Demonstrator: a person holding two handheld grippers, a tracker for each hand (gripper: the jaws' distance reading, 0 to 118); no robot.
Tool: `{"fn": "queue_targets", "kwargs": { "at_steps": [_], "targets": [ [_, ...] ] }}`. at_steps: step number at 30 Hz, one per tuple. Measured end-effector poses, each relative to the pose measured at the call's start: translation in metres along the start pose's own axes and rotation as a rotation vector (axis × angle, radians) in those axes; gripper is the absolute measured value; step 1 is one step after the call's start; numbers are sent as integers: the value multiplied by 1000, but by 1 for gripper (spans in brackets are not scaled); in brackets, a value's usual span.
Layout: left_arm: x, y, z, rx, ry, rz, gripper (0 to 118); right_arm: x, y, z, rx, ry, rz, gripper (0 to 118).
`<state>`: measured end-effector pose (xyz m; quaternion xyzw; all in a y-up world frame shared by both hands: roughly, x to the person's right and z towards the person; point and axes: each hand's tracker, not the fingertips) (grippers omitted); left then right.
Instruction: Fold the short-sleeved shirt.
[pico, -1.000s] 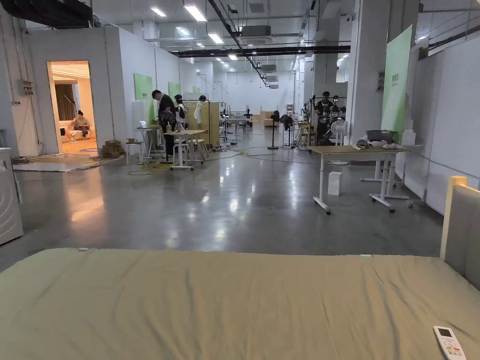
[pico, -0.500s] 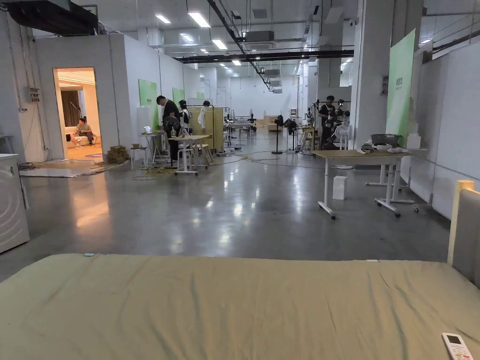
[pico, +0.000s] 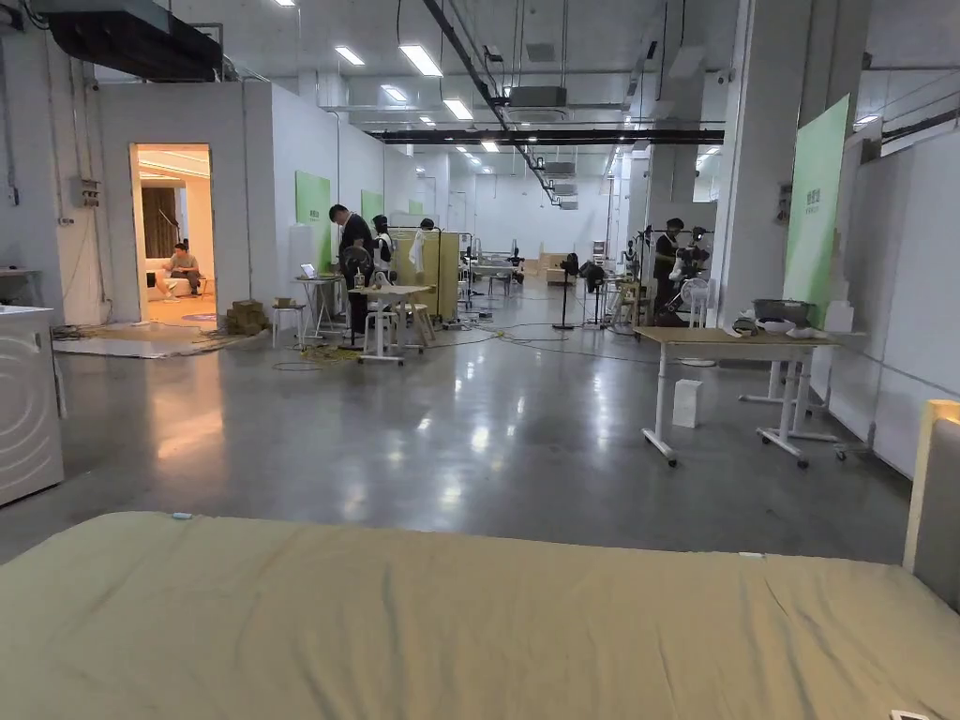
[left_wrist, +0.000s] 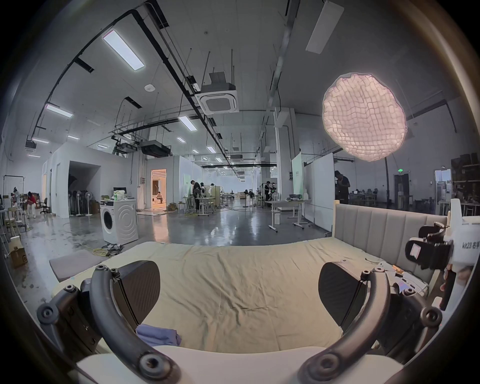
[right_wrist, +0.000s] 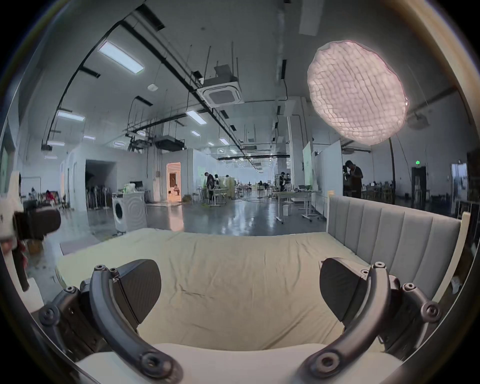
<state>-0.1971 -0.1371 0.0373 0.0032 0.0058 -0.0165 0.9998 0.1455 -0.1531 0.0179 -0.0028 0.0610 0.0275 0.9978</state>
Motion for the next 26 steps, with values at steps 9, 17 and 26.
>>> {"fn": "queue_targets", "kwargs": {
  "at_steps": [9, 17, 26],
  "targets": [
    [-4, -2, 0, 9, 14, 9, 118, -2, -1, -4, -12, 15, 69, 118],
    [-2, -5, 1, 21, 6, -4, 118, 3, -5, -5, -24, 0, 53, 118],
    [-1, -6, 3, 75, -1, -6, 118, 0, -12, -4, -28, -8, 59, 118]
  ]
}}
